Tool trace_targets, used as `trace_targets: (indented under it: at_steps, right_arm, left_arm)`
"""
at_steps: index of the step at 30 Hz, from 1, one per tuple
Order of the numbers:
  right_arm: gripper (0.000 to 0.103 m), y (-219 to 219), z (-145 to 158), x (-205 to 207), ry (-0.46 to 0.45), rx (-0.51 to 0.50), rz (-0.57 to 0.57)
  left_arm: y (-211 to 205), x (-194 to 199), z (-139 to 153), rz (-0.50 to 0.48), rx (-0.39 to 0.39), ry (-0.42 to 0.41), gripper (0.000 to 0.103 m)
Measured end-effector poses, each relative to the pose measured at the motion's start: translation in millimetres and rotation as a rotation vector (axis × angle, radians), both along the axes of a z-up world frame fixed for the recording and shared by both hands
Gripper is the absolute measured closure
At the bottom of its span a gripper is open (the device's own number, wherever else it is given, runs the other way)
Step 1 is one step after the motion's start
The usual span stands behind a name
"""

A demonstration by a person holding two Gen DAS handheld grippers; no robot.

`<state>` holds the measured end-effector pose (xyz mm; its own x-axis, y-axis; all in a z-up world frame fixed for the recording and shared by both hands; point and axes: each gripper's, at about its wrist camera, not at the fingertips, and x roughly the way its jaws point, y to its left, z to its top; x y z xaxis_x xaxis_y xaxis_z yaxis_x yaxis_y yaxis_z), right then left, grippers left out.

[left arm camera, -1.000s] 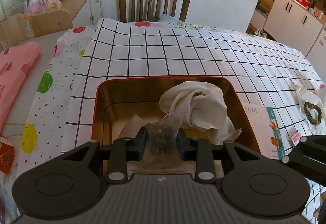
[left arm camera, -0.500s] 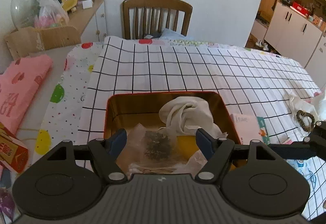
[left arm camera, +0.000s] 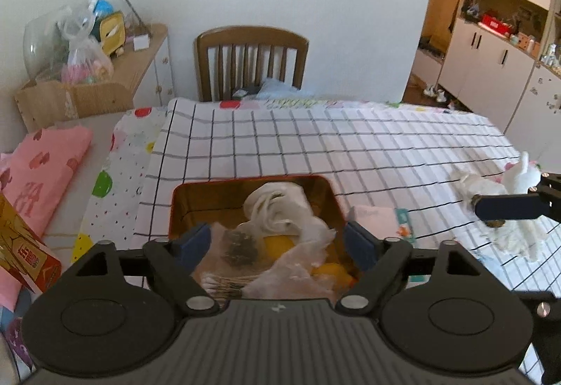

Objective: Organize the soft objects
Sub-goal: 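Move both grippers back to the bracelet and blue bag on the table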

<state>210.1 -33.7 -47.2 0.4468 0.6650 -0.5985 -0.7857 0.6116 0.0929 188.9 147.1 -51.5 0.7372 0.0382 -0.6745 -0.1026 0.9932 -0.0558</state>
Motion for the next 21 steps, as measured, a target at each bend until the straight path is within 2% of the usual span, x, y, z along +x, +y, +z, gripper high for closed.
trace_targets:
  at_steps: [5,8,11,14,18,21]
  right_arm:
    - [0.011,-32.2,11.6,-2.2,-0.004,0.042,-0.035]
    - [0.007,-54.3,16.4,-2.6,-0.015,0.062,-0.06]
    - [0.005,-76.6,19.4,-1.3,-0.02,0.074,-0.091]
    - [0.003,-101.9,20.6,0.7,-0.033,0.079,-0.125]
    - [0.003,-139.0,19.8,5.2,-0.039,0.077,-0.181]
    - [0.003,-167.3,15.3,11.4,-0.035,0.07,-0.225]
  left_arm:
    - [-24.9,-8.6,15.6,-0.029,-0.003,-0.043,0.019]
    - [-39.4,-10.7,22.6,-0.041,-0.022,-0.068,0.012]
    - [-56.3,-10.7,28.7,-0.052,-0.055,-0.097,0.011]
    - [-76.0,-7.3,32.1,-0.07,-0.069,-0.111,0.01]
    - [-104.4,-1.1,32.6,-0.1,-0.078,-0.119,0.002]
    - [-124.7,7.0,30.7,-0.117,-0.086,-0.119,0.001]
